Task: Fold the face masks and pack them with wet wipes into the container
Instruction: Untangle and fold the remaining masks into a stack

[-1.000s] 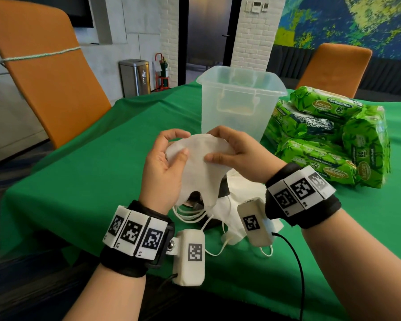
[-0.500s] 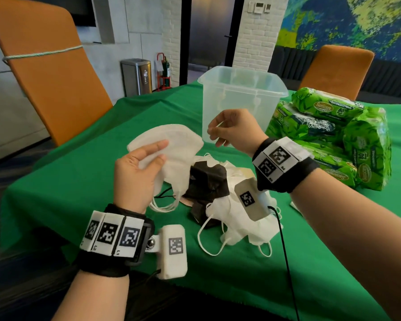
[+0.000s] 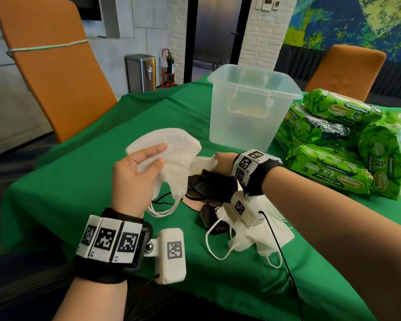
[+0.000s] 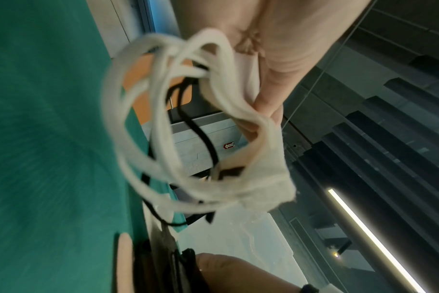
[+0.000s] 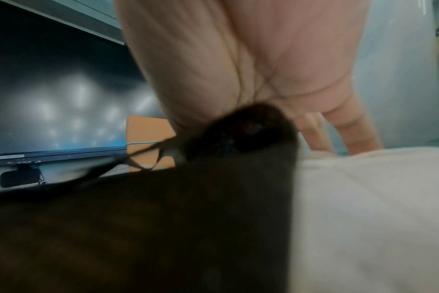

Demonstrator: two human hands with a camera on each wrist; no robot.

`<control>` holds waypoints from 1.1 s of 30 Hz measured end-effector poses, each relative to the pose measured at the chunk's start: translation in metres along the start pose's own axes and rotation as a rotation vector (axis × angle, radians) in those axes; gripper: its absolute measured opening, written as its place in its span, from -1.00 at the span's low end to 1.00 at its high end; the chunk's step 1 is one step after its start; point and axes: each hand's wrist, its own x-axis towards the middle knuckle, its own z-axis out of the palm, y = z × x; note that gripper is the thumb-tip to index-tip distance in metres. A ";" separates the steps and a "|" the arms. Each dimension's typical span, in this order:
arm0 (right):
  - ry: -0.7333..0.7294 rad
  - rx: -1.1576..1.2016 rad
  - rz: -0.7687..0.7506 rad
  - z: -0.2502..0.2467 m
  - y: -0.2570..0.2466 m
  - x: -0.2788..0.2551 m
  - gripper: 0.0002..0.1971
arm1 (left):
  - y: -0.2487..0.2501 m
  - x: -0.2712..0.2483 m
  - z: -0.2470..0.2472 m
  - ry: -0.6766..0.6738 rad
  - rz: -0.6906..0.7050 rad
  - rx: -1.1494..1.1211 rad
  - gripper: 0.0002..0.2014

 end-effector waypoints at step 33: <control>0.530 0.588 -0.152 -0.071 0.003 -0.033 -0.87 | 0.001 0.027 0.007 0.007 -0.011 0.081 -0.58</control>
